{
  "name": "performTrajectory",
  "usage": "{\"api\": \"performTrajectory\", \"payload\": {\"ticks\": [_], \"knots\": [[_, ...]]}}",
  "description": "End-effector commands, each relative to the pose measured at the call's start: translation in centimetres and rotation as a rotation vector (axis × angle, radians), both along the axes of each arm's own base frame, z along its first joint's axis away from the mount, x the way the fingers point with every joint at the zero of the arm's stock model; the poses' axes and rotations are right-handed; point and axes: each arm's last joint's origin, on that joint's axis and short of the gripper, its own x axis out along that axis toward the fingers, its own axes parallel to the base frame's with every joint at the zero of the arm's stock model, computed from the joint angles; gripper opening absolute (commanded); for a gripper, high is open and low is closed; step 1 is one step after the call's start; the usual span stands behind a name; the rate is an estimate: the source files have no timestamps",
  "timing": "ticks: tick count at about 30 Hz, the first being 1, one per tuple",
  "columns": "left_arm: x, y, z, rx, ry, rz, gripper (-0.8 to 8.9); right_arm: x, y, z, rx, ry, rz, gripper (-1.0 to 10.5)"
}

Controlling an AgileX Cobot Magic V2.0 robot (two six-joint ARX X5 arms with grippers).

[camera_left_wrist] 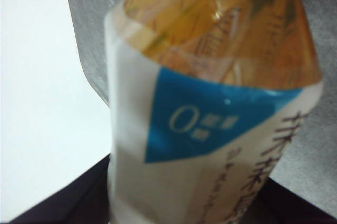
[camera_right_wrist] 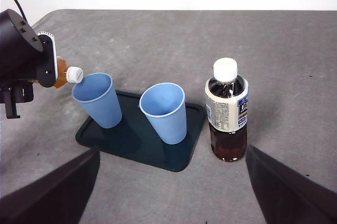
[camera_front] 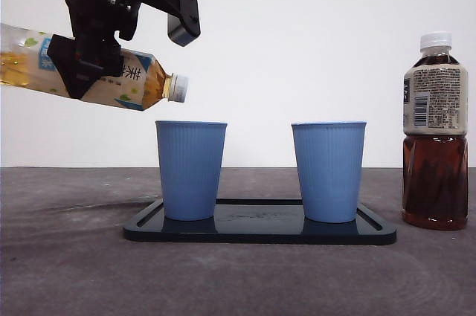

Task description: Pour the drink into the cup

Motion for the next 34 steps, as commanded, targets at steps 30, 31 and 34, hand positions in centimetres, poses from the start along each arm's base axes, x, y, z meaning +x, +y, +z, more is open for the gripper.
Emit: {"api": "performTrajectory", "payload": {"ticks": [30,31,34], "knots": [[-8.6,9.4,10.9,-1.129,-0.71,0.481,1.84,-0.3,0.1,0.5,0.032,-0.01,0.056,4.4],[-8.7,9.5,10.3,-1.143,-0.712,0.481,1.84,-0.3,0.1,0.5,0.032,-0.01,0.056,4.4],[-8.8,9.5,7.8,-1.213,-0.687,0.473,1.84,-0.3,0.1,0.6,0.031,-0.014,0.06,4.4]]}}
